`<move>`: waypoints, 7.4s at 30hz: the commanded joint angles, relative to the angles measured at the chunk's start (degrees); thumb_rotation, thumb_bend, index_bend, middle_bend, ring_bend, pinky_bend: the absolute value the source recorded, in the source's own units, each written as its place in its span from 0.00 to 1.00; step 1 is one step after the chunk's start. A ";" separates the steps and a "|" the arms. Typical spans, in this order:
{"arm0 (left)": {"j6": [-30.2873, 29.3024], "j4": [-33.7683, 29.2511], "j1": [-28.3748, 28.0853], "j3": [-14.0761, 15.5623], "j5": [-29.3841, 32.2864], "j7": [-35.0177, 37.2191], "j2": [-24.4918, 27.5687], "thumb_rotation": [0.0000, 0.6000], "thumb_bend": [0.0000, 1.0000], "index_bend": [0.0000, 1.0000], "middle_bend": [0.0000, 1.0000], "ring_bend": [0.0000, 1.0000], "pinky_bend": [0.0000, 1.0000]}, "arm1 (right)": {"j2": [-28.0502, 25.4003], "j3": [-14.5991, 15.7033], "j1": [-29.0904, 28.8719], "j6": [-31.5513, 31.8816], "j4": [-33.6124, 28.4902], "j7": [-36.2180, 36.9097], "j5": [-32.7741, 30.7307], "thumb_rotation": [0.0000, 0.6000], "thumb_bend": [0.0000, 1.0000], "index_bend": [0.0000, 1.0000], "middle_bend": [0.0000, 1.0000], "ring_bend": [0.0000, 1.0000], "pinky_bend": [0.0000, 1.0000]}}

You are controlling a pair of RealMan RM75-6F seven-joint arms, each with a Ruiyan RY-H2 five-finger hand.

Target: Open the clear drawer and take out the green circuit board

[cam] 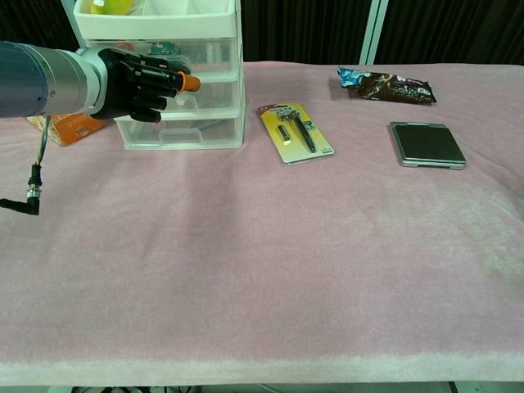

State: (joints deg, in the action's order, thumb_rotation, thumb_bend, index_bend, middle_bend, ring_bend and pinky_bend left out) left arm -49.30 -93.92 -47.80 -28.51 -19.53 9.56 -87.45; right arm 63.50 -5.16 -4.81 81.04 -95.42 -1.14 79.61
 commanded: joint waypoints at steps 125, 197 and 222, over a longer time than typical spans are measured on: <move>-16.35 -15.95 -4.23 9.49 -0.98 -45.34 14.58 1.00 0.34 0.32 1.00 1.00 0.98 | -0.26 -0.01 0.24 0.19 -0.68 0.73 0.05 1.00 0.13 0.00 0.00 0.00 0.12; -25.31 -17.43 -17.51 11.15 10.97 -61.31 20.19 1.00 0.09 0.48 1.00 1.00 1.00 | -0.56 -0.44 0.32 -0.16 -1.19 2.30 -0.88 1.00 0.13 0.00 0.00 0.00 0.12; -22.68 -12.58 -19.89 11.76 16.21 -64.76 13.18 1.00 0.16 0.41 1.00 1.00 1.00 | -0.75 -0.68 0.36 -0.27 -1.32 3.24 -1.26 1.00 0.13 0.00 0.00 0.00 0.12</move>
State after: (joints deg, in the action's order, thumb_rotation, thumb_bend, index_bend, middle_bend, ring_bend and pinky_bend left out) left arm -72.02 -106.63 -67.60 -16.69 -3.43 -55.11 -74.15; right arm 62.74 -5.83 -4.45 80.77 -96.73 2.10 78.35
